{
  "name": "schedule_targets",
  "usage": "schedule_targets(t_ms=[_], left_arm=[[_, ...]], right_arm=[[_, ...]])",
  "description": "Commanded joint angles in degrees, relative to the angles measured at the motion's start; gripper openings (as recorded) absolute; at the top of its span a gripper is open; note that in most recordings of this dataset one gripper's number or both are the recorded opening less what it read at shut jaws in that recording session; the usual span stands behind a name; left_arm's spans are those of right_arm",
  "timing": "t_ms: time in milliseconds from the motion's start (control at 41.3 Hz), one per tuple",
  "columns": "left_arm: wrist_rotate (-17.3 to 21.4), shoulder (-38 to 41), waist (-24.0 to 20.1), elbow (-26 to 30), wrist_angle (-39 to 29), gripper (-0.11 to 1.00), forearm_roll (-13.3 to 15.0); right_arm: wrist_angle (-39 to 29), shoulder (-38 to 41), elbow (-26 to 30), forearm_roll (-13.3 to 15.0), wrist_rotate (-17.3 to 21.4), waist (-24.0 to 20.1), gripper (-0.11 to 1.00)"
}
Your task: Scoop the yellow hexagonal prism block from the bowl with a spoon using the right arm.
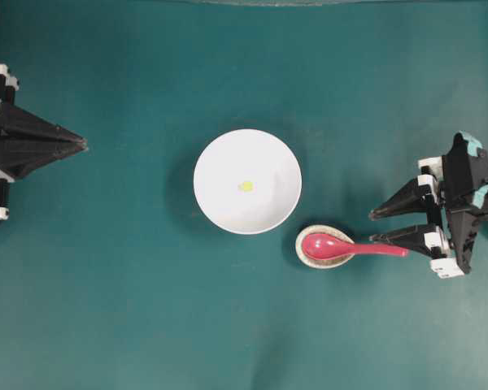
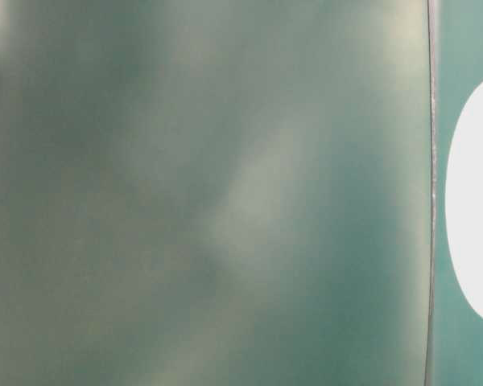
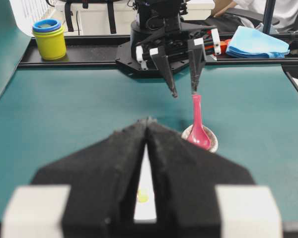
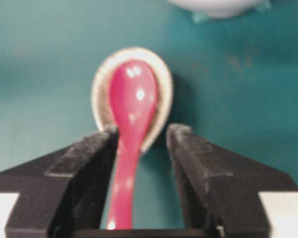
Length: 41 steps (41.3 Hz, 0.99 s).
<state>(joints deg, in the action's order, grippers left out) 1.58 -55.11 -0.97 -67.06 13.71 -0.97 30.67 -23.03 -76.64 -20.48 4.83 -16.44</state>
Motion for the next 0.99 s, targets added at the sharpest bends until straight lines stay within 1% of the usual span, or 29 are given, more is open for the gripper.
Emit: schedule_targets(t_ms=[0, 145, 242, 460, 605, 726, 968], left_arm=[[-0.09, 0.35, -0.09, 1.67, 0.26, 0.08, -0.18], [-0.09, 0.35, -0.09, 1.67, 0.18, 0.08, -0.18], [-0.09, 0.35, -0.09, 1.67, 0.18, 0.08, -0.18], [-0.18, 0.53, -0.09, 1.67, 0.09, 0.08, -0.18], [-0.18, 0.70, -0.09, 1.67, 0.09, 0.08, -0.18], [-0.18, 0.79, -0.09, 1.67, 0.09, 0.08, -0.18], [-0.18, 0.79, -0.09, 1.67, 0.09, 0.08, -0.18]], right_arm=[[3.60, 1.49, 0.44, -0.88, -0.09, -2.02, 0.50], [8.09, 5.98, 0.70, -2.29, -0.18, -4.22, 0.50], [13.18, 9.93, 0.70, -3.96, -0.18, -5.98, 0.50], [22.85, 18.02, 0.97, -9.76, -0.18, -11.87, 0.50], [27.16, 21.27, 0.97, -13.10, -0.18, -15.12, 0.50], [29.18, 22.59, 0.88, -14.06, -0.18, -16.26, 0.50], [29.88, 24.52, 0.79, -14.41, -0.18, -16.44, 0.50]])
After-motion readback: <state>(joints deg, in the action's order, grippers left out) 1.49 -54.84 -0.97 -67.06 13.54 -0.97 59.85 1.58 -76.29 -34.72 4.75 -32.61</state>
